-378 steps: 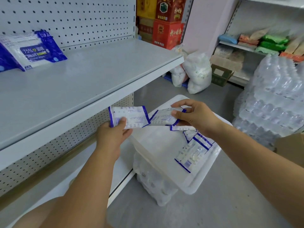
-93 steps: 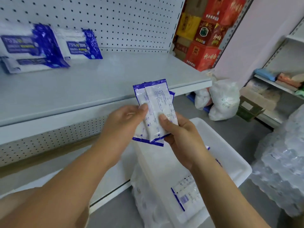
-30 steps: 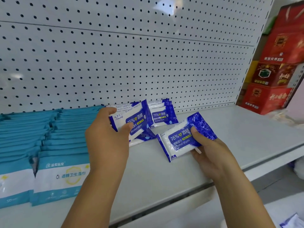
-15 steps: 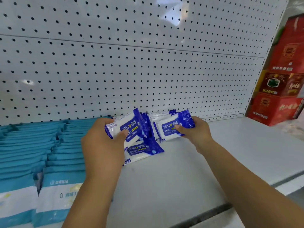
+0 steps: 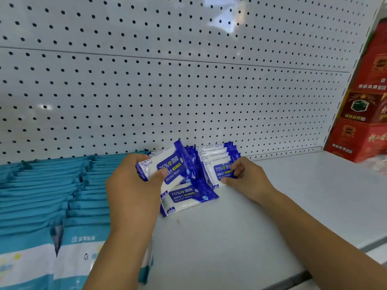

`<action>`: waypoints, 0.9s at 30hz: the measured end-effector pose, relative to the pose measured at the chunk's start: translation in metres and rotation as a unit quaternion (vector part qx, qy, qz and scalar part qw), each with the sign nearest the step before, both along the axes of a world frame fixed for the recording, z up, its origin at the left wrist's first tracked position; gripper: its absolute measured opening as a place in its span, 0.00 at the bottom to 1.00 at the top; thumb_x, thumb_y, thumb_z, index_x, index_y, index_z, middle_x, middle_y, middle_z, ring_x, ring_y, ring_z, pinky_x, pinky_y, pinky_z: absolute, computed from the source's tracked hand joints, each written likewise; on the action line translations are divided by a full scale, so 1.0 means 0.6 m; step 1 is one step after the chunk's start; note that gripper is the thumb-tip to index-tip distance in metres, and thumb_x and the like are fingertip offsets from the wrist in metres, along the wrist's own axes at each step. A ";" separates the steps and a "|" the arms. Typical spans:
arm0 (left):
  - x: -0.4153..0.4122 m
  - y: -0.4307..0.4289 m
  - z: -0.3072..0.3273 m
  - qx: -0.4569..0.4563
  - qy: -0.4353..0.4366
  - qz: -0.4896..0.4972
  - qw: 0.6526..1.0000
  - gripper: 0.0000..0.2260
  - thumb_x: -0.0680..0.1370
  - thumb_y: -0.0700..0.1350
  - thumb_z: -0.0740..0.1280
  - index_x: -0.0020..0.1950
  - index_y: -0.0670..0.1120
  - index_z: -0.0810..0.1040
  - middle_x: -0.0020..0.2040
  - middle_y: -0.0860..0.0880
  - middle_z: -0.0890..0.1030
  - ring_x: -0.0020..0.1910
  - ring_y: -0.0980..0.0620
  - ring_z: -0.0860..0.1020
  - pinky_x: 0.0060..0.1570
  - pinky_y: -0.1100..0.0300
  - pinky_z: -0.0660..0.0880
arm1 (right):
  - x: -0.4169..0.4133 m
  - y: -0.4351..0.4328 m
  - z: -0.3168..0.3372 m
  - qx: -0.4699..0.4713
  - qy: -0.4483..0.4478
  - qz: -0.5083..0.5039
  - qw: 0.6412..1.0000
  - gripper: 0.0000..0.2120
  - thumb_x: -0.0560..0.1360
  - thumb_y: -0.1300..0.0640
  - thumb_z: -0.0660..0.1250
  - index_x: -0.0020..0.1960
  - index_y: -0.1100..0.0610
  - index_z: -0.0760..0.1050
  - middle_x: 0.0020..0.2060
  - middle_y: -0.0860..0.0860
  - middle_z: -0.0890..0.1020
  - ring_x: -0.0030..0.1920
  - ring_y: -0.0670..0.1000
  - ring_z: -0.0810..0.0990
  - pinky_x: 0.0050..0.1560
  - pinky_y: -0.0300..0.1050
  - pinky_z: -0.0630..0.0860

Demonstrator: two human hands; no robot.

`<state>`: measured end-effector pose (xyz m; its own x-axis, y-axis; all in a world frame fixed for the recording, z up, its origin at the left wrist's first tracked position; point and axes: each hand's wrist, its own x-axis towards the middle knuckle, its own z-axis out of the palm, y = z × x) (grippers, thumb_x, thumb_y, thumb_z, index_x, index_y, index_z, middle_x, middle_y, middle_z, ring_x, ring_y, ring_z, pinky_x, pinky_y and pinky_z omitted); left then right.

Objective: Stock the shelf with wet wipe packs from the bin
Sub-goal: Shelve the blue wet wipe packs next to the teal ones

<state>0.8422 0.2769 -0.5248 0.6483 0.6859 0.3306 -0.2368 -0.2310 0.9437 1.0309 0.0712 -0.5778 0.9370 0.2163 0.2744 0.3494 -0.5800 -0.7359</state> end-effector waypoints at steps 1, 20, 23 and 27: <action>0.000 0.000 -0.001 0.016 0.003 0.008 1.000 0.16 0.74 0.43 0.76 0.40 0.58 0.71 0.38 0.60 0.78 0.33 0.69 0.78 0.25 0.70 0.72 | 0.003 0.006 0.004 -0.004 -0.011 -0.001 1.000 0.19 0.66 0.50 0.82 0.47 0.53 0.75 0.42 0.49 0.79 0.39 0.46 0.75 0.41 0.38 0.74; 0.000 0.025 -0.006 0.074 -0.005 0.048 0.996 0.12 0.74 0.46 0.75 0.53 0.51 0.76 0.43 0.60 0.80 0.39 0.63 0.80 0.27 0.72 0.74 | -0.072 0.059 0.049 -0.091 0.070 0.094 0.989 0.25 0.65 0.38 0.79 0.53 0.52 0.77 0.47 0.47 0.82 0.48 0.45 0.81 0.44 0.37 0.76; -0.001 0.029 -0.006 0.073 -0.010 0.056 0.996 0.11 0.74 0.44 0.75 0.52 0.51 0.76 0.42 0.60 0.80 0.39 0.63 0.80 0.28 0.72 0.74 | -0.097 0.090 0.049 -0.171 0.055 0.094 0.979 0.32 0.67 0.37 0.77 0.59 0.58 0.73 0.53 0.53 0.81 0.53 0.50 0.81 0.53 0.47 0.79; -0.004 0.036 -0.006 0.073 -0.010 0.065 0.995 0.11 0.74 0.45 0.76 0.52 0.51 0.76 0.43 0.58 0.81 0.40 0.62 0.80 0.33 0.66 0.75 | -0.113 0.106 0.061 -0.175 0.085 0.114 0.974 0.33 0.69 0.43 0.78 0.63 0.60 0.70 0.57 0.56 0.80 0.56 0.52 0.80 0.56 0.48 0.78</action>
